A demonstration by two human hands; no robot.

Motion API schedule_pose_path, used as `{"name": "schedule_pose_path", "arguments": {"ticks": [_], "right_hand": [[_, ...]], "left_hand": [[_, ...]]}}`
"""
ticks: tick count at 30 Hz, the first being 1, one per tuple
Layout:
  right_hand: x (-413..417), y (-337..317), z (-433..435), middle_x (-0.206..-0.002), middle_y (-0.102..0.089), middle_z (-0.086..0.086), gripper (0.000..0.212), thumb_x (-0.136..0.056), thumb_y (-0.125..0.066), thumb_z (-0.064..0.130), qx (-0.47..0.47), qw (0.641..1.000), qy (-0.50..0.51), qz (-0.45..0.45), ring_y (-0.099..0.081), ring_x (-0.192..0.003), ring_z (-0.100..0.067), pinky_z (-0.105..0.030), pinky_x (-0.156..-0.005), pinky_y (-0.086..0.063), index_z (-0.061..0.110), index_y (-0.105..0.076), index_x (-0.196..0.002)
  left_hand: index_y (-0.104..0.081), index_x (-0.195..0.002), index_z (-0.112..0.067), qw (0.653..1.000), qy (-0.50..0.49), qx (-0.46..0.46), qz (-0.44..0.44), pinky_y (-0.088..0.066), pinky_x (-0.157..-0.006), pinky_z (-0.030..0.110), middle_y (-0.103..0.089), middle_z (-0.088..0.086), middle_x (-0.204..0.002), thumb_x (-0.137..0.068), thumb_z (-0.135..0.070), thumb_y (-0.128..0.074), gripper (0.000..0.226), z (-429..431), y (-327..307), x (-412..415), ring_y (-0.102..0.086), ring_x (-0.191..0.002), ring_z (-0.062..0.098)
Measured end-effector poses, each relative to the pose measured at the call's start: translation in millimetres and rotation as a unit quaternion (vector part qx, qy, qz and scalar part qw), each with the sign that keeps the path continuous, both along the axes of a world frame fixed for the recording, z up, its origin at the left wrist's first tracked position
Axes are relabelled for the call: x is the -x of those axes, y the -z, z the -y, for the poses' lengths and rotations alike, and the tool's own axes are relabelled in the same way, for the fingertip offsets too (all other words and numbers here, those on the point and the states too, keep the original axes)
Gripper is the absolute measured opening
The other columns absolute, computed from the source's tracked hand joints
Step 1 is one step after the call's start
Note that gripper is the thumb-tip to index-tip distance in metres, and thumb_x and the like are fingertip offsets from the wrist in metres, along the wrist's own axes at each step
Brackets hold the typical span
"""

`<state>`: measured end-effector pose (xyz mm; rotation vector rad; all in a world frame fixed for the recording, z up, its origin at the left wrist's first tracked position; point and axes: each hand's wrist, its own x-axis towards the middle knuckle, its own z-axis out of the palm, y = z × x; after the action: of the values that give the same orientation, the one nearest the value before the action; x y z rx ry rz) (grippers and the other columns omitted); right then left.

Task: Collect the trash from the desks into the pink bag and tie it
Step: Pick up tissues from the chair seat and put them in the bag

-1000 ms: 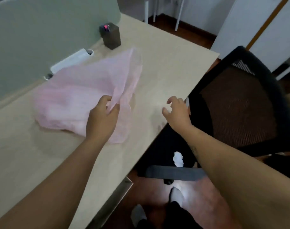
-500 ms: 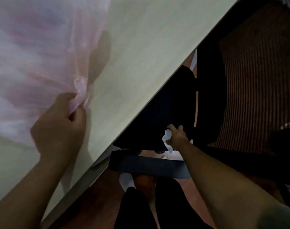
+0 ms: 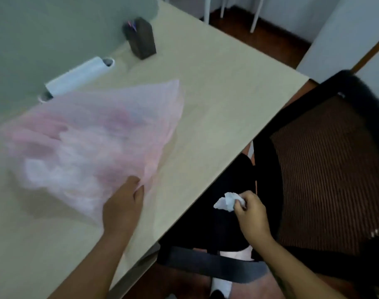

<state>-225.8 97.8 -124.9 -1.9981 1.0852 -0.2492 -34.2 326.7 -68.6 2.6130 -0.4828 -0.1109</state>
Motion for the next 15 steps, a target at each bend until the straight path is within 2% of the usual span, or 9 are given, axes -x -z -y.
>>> {"name": "schedule_pose_path", "arguments": {"ticks": [1,4,6,9,11,13,14,15], "right_hand": [[-2.7,-25.6,-4.3,-0.077,-0.054,-0.001,0.021,-0.088,-0.058,0.003,0.024,0.999,0.0,0.039,-0.052,-0.067,-0.009,-0.013,-0.056,-0.037,0.017,-0.052,-0.074],[-34.7,-99.2,-28.4,-0.076,-0.055,0.007,0.026,-0.087,-0.062,0.007,0.061,0.987,-0.017,0.149,-0.054,-0.072,-0.001,-0.007,-0.059,-0.038,0.026,-0.051,-0.073],[-71.1,-137.6,-58.7,-0.077,-0.056,0.009,0.03,-0.086,-0.062,0.007,0.065,0.973,-0.04,0.218,-0.054,-0.073,0.005,-0.002,-0.06,-0.037,0.031,-0.05,-0.074],[-128.5,-169.5,-117.5,-0.079,-0.056,0.009,0.032,-0.086,-0.061,0.005,0.028,0.953,-0.1,0.285,-0.053,-0.07,0.001,-0.007,-0.061,-0.039,0.032,-0.049,-0.074],[-161.5,-180.2,-150.9,-0.08,-0.055,0.008,0.025,-0.086,-0.059,0.006,0.019,0.946,-0.144,0.29,-0.051,-0.07,-0.002,-0.014,-0.063,-0.041,0.028,-0.053,-0.076],[-187.2,-182.4,-170.5,-0.092,-0.059,0.001,0.012,-0.086,-0.058,0.006,0.019,0.944,-0.225,0.239,-0.054,-0.08,-0.007,-0.023,-0.074,-0.042,0.017,-0.062,-0.09],[-196.4,-183.1,-175.6,-0.108,-0.062,-0.004,0.021,-0.087,-0.061,0.007,0.029,0.938,-0.295,0.177,-0.057,-0.096,-0.014,-0.026,-0.085,-0.042,0.013,-0.064,-0.107],[-201.1,-182.8,-177.4,-0.129,-0.057,-0.008,0.039,-0.088,-0.064,0.011,0.055,0.922,-0.37,0.105,-0.053,-0.116,-0.02,-0.029,-0.099,-0.038,0.012,-0.058,-0.127]], "left_hand": [[-0.054,-0.096,-0.027,0.998,-0.027,0.048,-0.012,-0.045,-0.059,0.038,-0.064,0.007,-0.078,-0.096,-0.03,-0.05,0.005,-0.2,-15.8,-1.0,-0.063,-0.074,0.035],[-0.041,-0.076,-0.023,0.98,-0.079,0.181,-0.001,-0.041,-0.051,0.039,-0.047,0.002,-0.057,-0.089,-0.039,-0.041,0.021,-11.2,-73.2,-4.7,-0.05,-0.059,0.034],[-0.037,-0.072,-0.019,0.967,-0.09,0.237,0.026,-0.038,-0.051,0.036,-0.038,-0.001,-0.053,-0.088,-0.039,-0.04,0.026,-26.0,-110.5,-12.0,-0.043,-0.055,0.028],[-0.034,-0.074,-0.013,0.951,-0.105,0.289,0.044,-0.027,-0.049,0.029,-0.032,-0.005,-0.057,-0.091,-0.032,-0.044,0.027,-49.5,-155.0,-25.9,-0.029,-0.055,0.017],[-0.035,-0.074,-0.01,0.944,-0.096,0.312,0.043,-0.025,-0.048,0.026,-0.032,-0.007,-0.058,-0.092,-0.028,-0.045,0.028,-63.4,-174.5,-30.9,-0.028,-0.055,0.014],[-0.039,-0.073,-0.009,0.936,-0.102,0.335,0.041,-0.03,-0.052,0.029,-0.037,-0.007,-0.06,-0.092,-0.029,-0.044,0.028,-72.5,-188.1,-34.1,-0.031,-0.055,0.013],[-0.042,-0.074,-0.007,0.93,-0.108,0.349,0.037,-0.031,-0.054,0.032,-0.039,-0.005,-0.061,-0.092,-0.029,-0.043,0.029,-74.9,-193.9,-36.0,-0.032,-0.055,0.013],[-0.042,-0.073,-0.006,0.925,-0.113,0.36,0.033,-0.031,-0.055,0.033,-0.04,-0.006,-0.061,-0.093,-0.029,-0.043,0.03,-76.5,-199.1,-38.0,-0.033,-0.054,0.012]]}}
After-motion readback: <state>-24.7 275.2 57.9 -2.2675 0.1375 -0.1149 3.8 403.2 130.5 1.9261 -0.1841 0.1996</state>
